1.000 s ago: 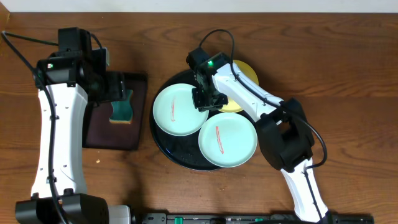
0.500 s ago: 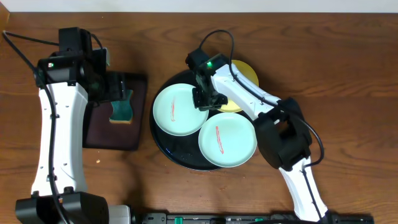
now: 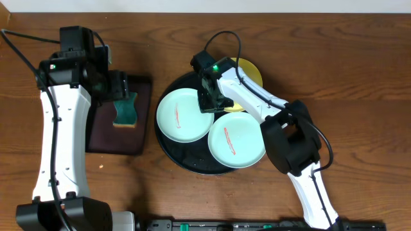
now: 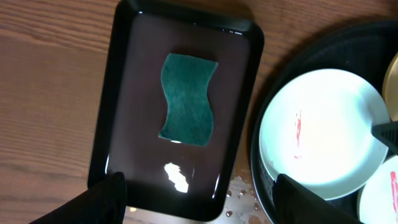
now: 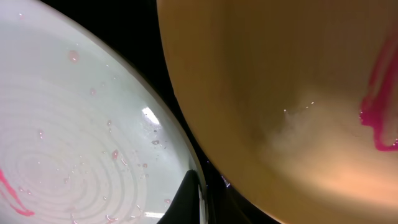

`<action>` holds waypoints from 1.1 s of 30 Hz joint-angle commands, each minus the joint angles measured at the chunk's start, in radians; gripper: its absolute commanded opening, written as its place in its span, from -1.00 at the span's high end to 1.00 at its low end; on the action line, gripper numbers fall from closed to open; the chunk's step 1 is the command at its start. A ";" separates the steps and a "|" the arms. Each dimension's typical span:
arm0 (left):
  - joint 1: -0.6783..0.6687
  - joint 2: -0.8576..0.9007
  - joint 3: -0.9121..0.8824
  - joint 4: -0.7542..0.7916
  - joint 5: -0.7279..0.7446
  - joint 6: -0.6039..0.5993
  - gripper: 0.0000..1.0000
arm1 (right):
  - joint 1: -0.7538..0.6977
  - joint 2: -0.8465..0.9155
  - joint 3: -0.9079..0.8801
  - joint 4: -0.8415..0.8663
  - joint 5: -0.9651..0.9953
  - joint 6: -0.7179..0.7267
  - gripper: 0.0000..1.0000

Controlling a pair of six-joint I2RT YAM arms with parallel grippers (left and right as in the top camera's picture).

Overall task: Clean dirty plates on tray and stack at the side
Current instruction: 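Grasp the green sponge from the left tray with the left gripper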

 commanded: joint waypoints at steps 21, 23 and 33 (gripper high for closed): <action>0.048 0.390 -0.051 0.089 0.050 0.102 -0.20 | 0.019 0.022 -0.039 0.037 0.031 -0.007 0.98; 0.049 0.420 -0.051 0.104 0.050 0.102 -0.18 | 0.019 0.022 -0.039 0.040 0.031 -0.007 0.97; 0.051 0.541 -0.051 0.140 0.045 0.005 0.20 | 0.019 0.022 -0.039 0.040 0.031 -0.007 0.97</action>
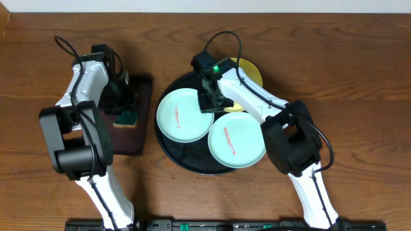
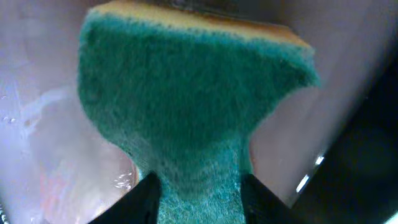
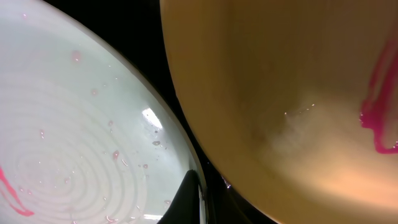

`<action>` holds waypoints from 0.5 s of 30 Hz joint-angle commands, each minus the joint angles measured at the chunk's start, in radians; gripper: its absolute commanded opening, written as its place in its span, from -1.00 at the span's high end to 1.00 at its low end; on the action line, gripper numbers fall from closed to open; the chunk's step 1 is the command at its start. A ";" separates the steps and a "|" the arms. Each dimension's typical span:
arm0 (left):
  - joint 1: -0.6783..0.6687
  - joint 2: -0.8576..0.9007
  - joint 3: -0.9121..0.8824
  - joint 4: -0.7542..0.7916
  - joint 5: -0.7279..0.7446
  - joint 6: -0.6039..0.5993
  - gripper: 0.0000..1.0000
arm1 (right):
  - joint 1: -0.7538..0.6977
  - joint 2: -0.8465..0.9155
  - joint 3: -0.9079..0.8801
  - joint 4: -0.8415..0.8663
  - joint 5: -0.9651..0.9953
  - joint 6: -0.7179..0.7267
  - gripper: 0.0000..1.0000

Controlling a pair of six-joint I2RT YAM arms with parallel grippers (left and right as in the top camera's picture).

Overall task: Clean dirty plates on tray and stack at the side
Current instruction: 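Grasp the green sponge from the left tray with the left gripper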

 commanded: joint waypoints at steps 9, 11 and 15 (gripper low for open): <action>0.005 0.037 0.002 0.057 0.006 -0.108 0.85 | 0.019 0.028 -0.026 0.025 0.030 0.000 0.98; 0.005 0.031 0.015 0.047 0.006 -0.108 0.85 | 0.019 0.028 -0.026 0.026 0.030 0.000 0.98; 0.005 -0.010 0.035 0.029 0.006 -0.108 0.85 | 0.019 0.028 -0.026 0.025 0.030 0.000 0.98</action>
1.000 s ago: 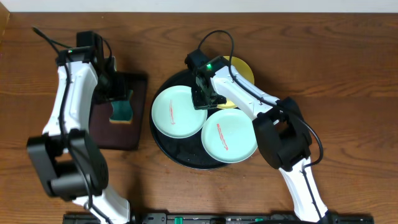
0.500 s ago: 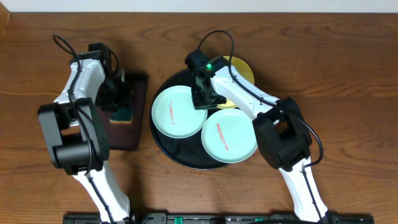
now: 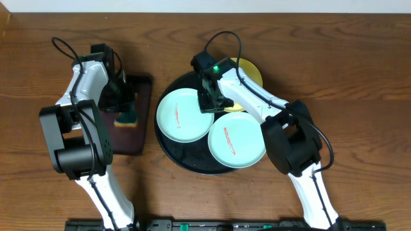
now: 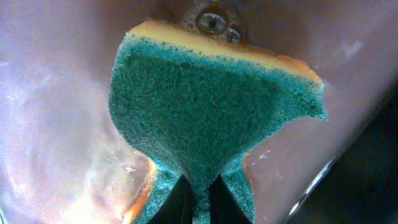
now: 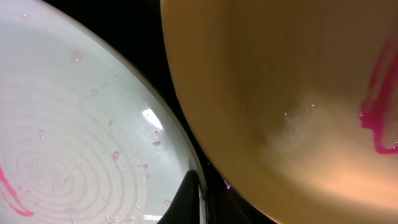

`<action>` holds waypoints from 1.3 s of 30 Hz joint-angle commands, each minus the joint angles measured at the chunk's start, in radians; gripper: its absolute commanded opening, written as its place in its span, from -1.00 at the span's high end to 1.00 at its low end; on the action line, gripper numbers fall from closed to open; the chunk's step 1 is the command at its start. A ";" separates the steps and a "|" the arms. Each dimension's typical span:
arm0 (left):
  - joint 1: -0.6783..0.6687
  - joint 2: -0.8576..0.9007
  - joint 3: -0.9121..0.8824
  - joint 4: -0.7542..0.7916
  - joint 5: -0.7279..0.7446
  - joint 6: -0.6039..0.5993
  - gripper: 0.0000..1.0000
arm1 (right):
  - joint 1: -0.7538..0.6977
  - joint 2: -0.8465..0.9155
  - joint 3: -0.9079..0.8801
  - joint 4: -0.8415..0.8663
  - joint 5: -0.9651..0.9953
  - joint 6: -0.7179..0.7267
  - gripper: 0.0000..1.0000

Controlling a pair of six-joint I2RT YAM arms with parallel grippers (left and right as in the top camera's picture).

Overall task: Clean dirty plates on tray and stack at the side
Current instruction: 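Grasp the green sponge from the left tray with the left gripper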

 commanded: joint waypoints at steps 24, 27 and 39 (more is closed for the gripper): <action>0.003 -0.058 -0.130 0.161 0.010 -0.054 -0.21 | 0.019 0.028 -0.026 0.025 0.030 0.000 0.97; 0.003 -0.058 -0.148 0.189 0.010 -0.054 -0.20 | 0.019 0.028 -0.026 0.025 0.030 0.000 0.98; 0.003 -0.097 -0.119 0.156 0.010 -0.084 0.86 | 0.019 0.028 -0.026 0.026 0.030 0.000 0.97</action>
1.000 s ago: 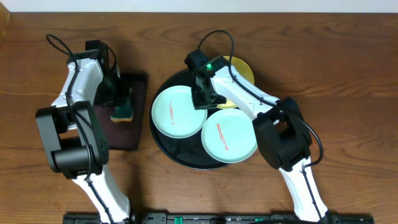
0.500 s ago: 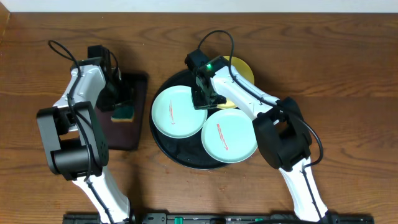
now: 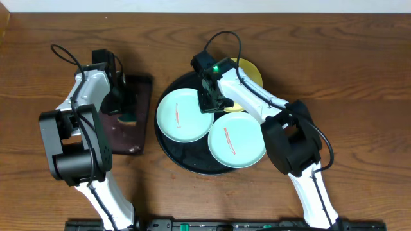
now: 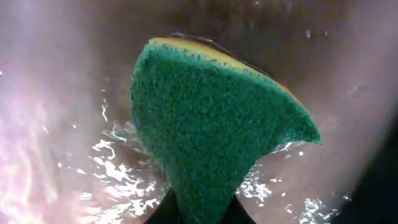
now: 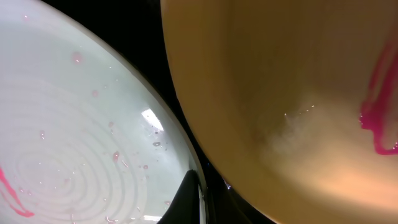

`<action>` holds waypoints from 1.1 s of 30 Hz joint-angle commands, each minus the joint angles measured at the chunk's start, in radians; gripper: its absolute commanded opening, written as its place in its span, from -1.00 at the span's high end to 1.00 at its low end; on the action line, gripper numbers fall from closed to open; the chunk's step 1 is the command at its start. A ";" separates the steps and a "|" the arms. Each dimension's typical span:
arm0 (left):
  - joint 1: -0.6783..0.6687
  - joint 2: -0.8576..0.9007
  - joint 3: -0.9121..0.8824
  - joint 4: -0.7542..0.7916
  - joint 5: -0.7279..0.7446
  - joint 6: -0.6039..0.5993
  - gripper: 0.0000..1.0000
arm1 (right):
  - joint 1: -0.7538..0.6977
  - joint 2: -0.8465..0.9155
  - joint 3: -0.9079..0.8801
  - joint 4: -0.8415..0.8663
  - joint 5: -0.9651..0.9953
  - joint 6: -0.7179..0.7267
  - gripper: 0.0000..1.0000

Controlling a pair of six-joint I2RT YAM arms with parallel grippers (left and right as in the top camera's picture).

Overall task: Clean dirty plates on tray and stack at the side
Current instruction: 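Grasp the green sponge from the left tray with the left gripper, then move the sponge with the left gripper onto the held blue plate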

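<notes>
A green-and-yellow sponge (image 4: 211,124) is pinched at its waist by my left gripper (image 4: 200,214), which is shut on it, low over the wet small dark tray (image 3: 142,90). Overhead, the sponge (image 3: 126,117) shows just below that gripper (image 3: 122,106). The round black tray (image 3: 192,163) carries two mint plates (image 3: 183,115) (image 3: 236,140), each with a pink smear, and a yellow plate (image 3: 249,69). My right gripper (image 3: 209,99) is shut on the left mint plate's rim, one finger (image 5: 189,198) lying on the mint plate (image 5: 74,124) beside the pink-stained yellow plate (image 5: 280,93).
Water glints on the small tray's floor (image 4: 124,180) around the sponge. Brown wooden table (image 3: 347,77) surrounds both trays. The right arm's elbow (image 3: 292,138) hangs over the table beside the lower mint plate.
The sponge in my left gripper is now squeezed narrower and tilted, with more ripples on the water beneath it. The right gripper and the plates have not moved.
At first my left gripper was open high above the sponge lying flat in the small tray. Then its fingers stood either side of the sponge's waist, then shut on it, and now hold it tilted. My right gripper stayed on the mint plate's rim throughout.
</notes>
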 commanded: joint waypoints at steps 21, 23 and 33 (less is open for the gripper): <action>0.002 -0.340 0.042 -0.119 0.002 -0.015 0.85 | 0.011 0.028 -0.026 0.027 -0.073 -0.087 0.98; 0.000 -0.340 0.042 -0.119 0.003 -0.011 0.86 | 0.010 0.028 -0.026 0.026 -0.076 -0.088 0.98; -0.101 -0.340 0.022 -0.113 0.111 -0.053 0.85 | -0.011 0.028 -0.048 0.045 -0.152 -0.084 0.98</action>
